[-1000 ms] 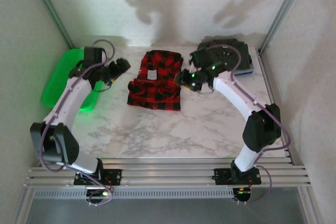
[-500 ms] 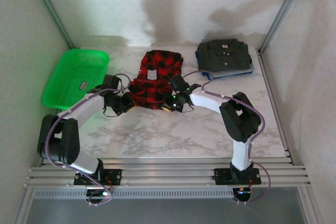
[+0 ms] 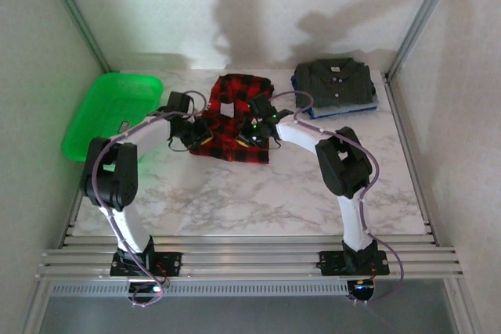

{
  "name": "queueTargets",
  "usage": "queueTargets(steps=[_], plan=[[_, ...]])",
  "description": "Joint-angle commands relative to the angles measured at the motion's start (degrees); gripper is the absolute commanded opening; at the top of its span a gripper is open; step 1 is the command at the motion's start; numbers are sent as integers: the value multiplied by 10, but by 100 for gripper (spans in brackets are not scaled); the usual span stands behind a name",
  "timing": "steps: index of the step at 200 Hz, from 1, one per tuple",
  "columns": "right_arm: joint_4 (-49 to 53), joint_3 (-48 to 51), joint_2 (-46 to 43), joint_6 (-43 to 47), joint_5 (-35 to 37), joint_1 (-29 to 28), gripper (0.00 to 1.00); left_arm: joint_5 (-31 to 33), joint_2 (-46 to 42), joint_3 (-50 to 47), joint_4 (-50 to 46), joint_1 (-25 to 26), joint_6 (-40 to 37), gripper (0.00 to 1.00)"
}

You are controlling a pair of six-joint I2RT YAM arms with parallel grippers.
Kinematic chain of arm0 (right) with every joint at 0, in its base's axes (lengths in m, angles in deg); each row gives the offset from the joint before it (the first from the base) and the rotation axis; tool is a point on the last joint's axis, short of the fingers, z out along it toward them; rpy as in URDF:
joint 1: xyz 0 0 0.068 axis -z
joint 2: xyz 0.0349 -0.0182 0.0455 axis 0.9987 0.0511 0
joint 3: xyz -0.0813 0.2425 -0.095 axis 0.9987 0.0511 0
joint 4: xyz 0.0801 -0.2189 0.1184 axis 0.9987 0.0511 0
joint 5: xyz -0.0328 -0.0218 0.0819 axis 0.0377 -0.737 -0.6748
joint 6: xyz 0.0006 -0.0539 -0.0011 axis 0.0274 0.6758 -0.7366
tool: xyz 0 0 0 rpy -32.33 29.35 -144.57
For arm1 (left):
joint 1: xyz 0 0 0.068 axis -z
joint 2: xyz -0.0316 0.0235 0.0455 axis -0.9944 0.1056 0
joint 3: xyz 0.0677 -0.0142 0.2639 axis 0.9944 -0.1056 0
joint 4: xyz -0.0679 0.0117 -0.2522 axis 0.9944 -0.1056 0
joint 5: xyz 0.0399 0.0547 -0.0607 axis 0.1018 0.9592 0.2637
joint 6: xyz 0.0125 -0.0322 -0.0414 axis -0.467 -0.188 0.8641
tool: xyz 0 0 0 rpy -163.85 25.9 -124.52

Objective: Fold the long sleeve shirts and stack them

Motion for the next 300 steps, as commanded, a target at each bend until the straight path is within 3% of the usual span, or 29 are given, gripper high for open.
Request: queueTargets(steps=[1, 28, 48, 74, 91, 106, 130, 156, 193, 255, 300], plan=[[33, -57, 21, 10, 20, 16, 3, -4, 34, 66, 15, 3, -8, 0], [56, -136, 53, 20, 41, 32, 11, -8, 78, 155, 13, 4, 0, 7], [62, -199, 66, 38, 46, 46, 28, -18, 102, 214, 5, -3, 14, 20], [120, -278, 50, 106, 77, 56, 50, -12, 81, 238, 19, -24, 49, 47], [179, -299, 20, 158, 94, 56, 55, -5, 50, 241, 8, -36, 49, 63], [214, -267, -22, 181, 98, 55, 58, 11, 11, 233, -25, -38, 25, 70], [199, -130, -100, 179, 73, 44, 62, 46, -60, 159, -66, -38, -10, 73], [142, 16, -161, 180, 88, 9, 71, 11, -116, 30, -18, -30, -14, 74], [106, 100, -153, 129, 110, -11, 70, 45, -90, 3, -20, 17, -50, 73], [73, 66, -74, 94, 110, -11, 64, 49, 1, 30, 35, 43, -31, 69], [81, 27, -34, 85, 110, -11, 58, 40, 67, 102, 49, 52, -4, 55]])
